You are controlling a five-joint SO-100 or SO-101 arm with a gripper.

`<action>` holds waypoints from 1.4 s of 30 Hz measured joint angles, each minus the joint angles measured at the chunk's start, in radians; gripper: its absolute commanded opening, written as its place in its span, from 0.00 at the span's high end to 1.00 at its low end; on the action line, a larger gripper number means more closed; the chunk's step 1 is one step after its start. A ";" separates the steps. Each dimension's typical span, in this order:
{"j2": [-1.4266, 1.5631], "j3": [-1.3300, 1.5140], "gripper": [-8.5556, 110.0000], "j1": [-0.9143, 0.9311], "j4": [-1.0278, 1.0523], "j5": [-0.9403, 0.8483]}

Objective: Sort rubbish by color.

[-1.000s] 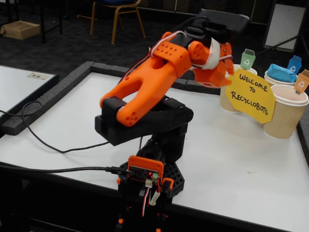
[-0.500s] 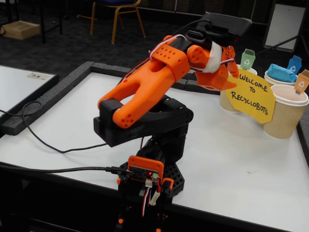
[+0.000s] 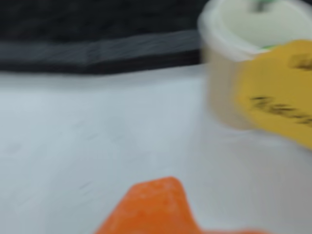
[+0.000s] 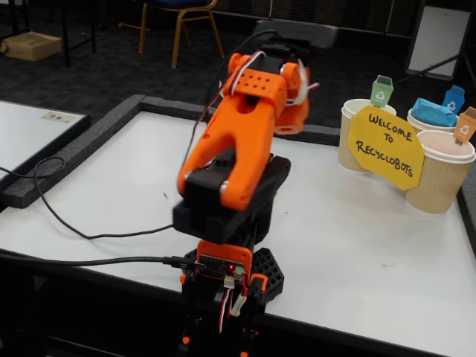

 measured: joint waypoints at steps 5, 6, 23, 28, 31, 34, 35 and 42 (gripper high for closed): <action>0.000 0.000 0.93 -0.156 0.040 0.000; 0.000 0.000 0.93 -0.181 0.040 0.000; 0.051 0.173 0.93 -0.107 -0.041 0.000; 0.051 0.264 0.93 -0.055 -0.074 0.000; 0.071 0.330 0.93 -0.023 -0.086 0.000; 0.117 0.385 0.93 0.008 -0.086 0.000; 0.126 0.399 0.93 0.017 -0.086 0.000; 0.138 0.445 0.93 0.058 -0.087 0.000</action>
